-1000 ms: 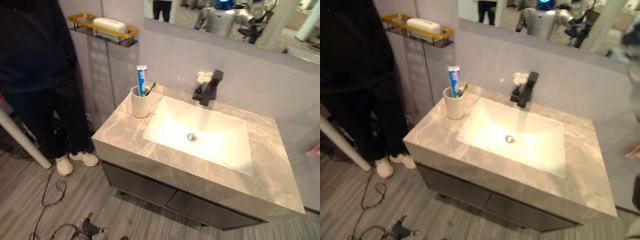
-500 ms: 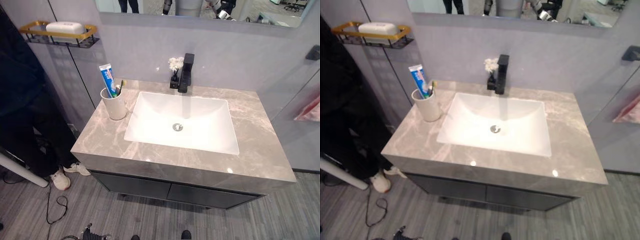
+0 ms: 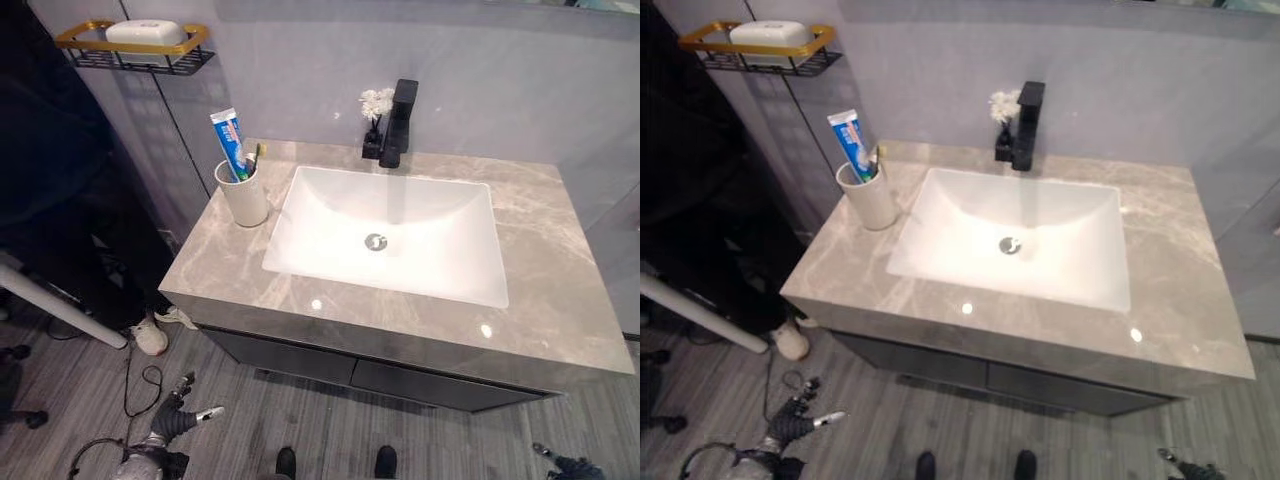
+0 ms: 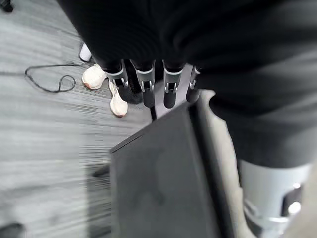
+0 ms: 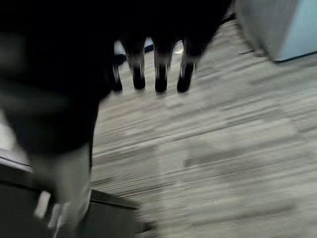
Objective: Put brush and paste in cup on sink, flatten towel.
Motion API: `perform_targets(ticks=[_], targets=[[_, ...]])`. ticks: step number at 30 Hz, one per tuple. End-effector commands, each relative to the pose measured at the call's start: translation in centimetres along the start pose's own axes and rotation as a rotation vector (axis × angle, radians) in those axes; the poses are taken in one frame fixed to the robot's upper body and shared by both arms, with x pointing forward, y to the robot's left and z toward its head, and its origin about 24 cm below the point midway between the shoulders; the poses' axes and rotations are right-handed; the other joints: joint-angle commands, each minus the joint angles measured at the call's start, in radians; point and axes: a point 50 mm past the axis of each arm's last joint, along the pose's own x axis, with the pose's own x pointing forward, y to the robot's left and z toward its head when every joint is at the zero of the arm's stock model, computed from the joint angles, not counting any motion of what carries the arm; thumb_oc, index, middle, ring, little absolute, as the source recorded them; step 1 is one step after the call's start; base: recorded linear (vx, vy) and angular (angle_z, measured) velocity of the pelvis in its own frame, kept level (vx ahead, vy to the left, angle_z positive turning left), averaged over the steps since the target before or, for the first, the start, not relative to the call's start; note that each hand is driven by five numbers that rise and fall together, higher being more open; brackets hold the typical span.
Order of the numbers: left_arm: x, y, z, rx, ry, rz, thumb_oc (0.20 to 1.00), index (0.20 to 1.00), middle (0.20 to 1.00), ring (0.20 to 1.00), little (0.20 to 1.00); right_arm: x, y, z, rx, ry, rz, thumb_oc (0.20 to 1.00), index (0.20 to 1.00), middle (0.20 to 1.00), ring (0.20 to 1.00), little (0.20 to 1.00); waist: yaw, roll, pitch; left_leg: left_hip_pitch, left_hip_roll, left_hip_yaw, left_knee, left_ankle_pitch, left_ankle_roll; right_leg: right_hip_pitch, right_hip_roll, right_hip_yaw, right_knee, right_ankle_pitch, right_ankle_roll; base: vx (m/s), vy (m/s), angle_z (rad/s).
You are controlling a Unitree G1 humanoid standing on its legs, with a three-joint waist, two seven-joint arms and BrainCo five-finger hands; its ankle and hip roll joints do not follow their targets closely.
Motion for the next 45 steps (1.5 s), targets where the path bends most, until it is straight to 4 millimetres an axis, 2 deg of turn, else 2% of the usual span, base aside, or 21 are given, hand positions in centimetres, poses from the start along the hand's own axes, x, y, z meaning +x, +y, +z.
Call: perform_targets(ticks=[1,2,3,5,8,9,10,12,18,20,29,35,45], targets=[[-0.2,2.6,2.4,-0.105,-0.104,-0.047,1.0,1.0,1.0,1.0,1.0,-0.1,1.8,1.5,-0.161,-0.074,0.073,1.0,1.0,1.0,1.0,1.0,0.018,-0.038,-0.017,-0.121,-0.002,-0.054,0.011,0.055,-0.007,0.072,-0.066,-0.047,0.008,-0.023,0.07,-0.01,-0.027,0.24],[-0.5,2.9,4.1,-0.158,-0.17,-0.101,1.0,1.0,1.0,1.0,1.0,-0.4,3.5,2.6,-0.268,-0.117,0.116,1.0,1.0,1.0,1.0,1.0,0.028,-0.035,-0.015,-0.119,-0.004,-0.058,0.011,0.057,-0.008,0.075,-0.066,-0.049,0.008,-0.023,0.069,-0.02,-0.022,0.07],[-0.6,3.0,4.1,-0.158,-0.169,-0.099,1.0,1.0,1.0,1.0,1.0,-0.4,3.5,2.6,-0.27,-0.117,0.117,1.0,1.0,1.0,1.0,1.0,0.026,-0.036,-0.015,-0.119,-0.004,-0.058,0.011,0.057,-0.008,0.076,-0.067,-0.05,0.008,-0.023,0.069,0.03,-0.025,0.08],[-1.1,3.6,8.2,-0.19,-0.311,-0.195,1.0,1.0,1.0,1.0,1.0,-1.3,7.0,5.3,-0.437,-0.265,0.214,1.0,1.0,1.0,1.0,1.0,0.04,-0.026,-0.018,-0.112,-0.008,-0.056,0.011,0.056,-0.009,0.082,-0.068,-0.051,0.008,-0.024,0.068,0.04,-0.024,0.11],[-1.3,3.8,9.4,-0.198,-0.353,-0.213,1.0,1.0,1.0,1.0,1.0,-1.6,7.8,5.4,-0.452,-0.295,0.238,1.0,1.0,1.0,1.0,1.0,0.04,-0.025,-0.018,-0.108,-0.007,-0.053,0.011,0.056,-0.01,0.084,-0.07,-0.051,0.008,-0.025,0.069,0.01,-0.005,0.01],[-1.4,4.0,10.0,-0.21,-0.382,-0.217,0.934,0.934,0.934,0.934,0.934,-1.8,8.3,5.4,-0.482,-0.307,0.255,1.0,1.0,1.0,1.0,1.0,0.042,-0.023,-0.019,-0.107,-0.007,-0.053,0.011,0.055,-0.01,0.086,-0.07,-0.051,0.008,-0.026,0.068,0.04,-0.018,0.02],[-1.4,4.1,11.6,-0.243,-0.448,-0.228,0.2,0.2,0.2,0.2,0.2,-2.1,9.0,5.4,-0.523,-0.338,0.273,1.0,1.0,1.0,1.0,1.0,0.043,-0.02,-0.019,-0.107,-0.009,-0.056,0.011,0.056,-0.011,0.089,-0.069,-0.055,0.008,-0.03,0.068,0.05,-0.024,-0.01],[-1.3,4.2,13.4,-0.297,-0.529,-0.239,0.2,0.2,0.2,0.2,0.2,-2.3,9.5,5.1,-0.503,-0.353,0.292,1.0,1.0,1.0,1.0,1.0,0.04,-0.018,-0.014,-0.109,-0.011,-0.061,0.011,0.057,-0.012,0.092,-0.069,-0.058,0.008,-0.032,0.067,0.04,-0.03,0.04],[-1.0,4.9,15.6,-0.297,-0.624,-0.198,0.2,0.2,0.2,0.2,0.2,-2.4,9.7,4.1,-0.515,-0.356,0.299,1.0,1.0,1.0,1.0,1.0,0.024,-0.016,0.002,-0.114,-0.014,-0.065,0.011,0.056,-0.012,0.092,-0.071,-0.067,0.008,-0.032,0.065,0.01,-0.007,0.02],[-0.4,4.7,17.2,-0.353,-0.686,-0.193,0.2,0.2,0.2,0.2,0.2,-2.3,9.4,4.2,-0.558,-0.35,0.249,1.0,1.0,1.0,1.0,1.0,0.016,-0.015,0.014,-0.124,-0.018,-0.067,0.011,0.06,-0.012,0.084,-0.071,-0.067,0.008,-0.033,0.065,0.0,-0.007,0.02],[1.1,5.5,20.3,-0.327,-0.791,-0.057,0.2,0.2,0.2,0.2,0.2,-2.3,9.6,4.3,-0.579,-0.345,0.229,1.0,1.0,1.0,1.0,1.0,-0.011,-0.014,0.037,-0.16,-0.025,-0.05,0.011,0.061,-0.009,0.032,-0.081,-0.042,0.008,-0.024,0.073,0.0,0.008,-0.02],[2.9,6.0,21.8,-0.287,-0.756,-0.035,0.2,0.2,0.2,0.2,0.2,-2.5,9.6,6.8,-0.696,-0.412,0.176,1.0,1.0,1.0,1.0,1.0,-0.025,-0.01,0.076,-0.197,-0.029,-0.039,0.011,0.07,-0.01,-0.015,-0.086,-0.02,0.008,-0.006,0.078,-0.03,0.006,-0.1],[3.9,6.3,25.0,-0.208,-0.805,-0.008,0.2,0.2,0.2,0.2,0.2,-3.7,11.0,9.9,-0.685,-0.53,0.172,1.0,1.0,1.0,1.0,1.0,-0.043,-0.011,0.103,-0.238,-0.02,-0.016,0.011,0.076,-0.017,-0.079,-0.085,0.018,0.008,0.008,0.083,-0.01,-0.002,-0.06]])
